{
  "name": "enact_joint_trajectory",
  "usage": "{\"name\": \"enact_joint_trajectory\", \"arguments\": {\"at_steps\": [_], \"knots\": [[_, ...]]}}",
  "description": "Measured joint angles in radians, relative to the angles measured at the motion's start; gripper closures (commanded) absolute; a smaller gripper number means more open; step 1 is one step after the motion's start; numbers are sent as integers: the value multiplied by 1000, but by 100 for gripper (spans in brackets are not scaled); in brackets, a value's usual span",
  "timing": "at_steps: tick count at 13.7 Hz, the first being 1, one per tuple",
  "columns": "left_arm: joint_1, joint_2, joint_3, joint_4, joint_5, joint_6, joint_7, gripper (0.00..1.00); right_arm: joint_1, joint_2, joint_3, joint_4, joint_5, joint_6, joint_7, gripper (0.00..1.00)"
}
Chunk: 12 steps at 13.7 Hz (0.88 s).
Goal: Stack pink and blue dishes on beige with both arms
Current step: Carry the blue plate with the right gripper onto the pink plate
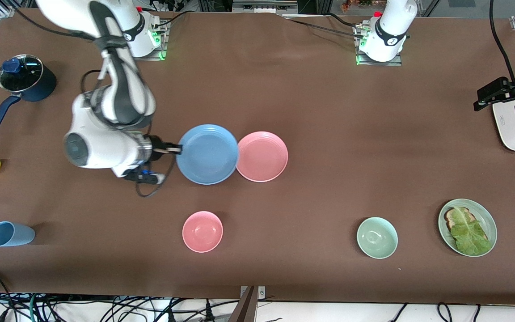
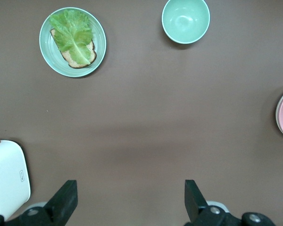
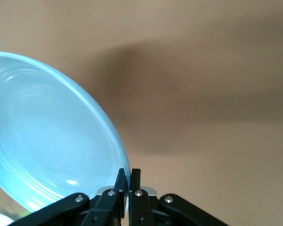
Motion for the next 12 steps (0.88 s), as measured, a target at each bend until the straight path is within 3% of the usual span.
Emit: {"name": "enact_joint_trajectory", "arguments": {"at_steps": [4,12], "knots": [[-6,7,-6,0,0,-1,0,0,140,71,1,-1,17,172,62,100],[-8,25,-7,0,-1,-2,0,0,212,140,13,0,31,280,63,100]]}}
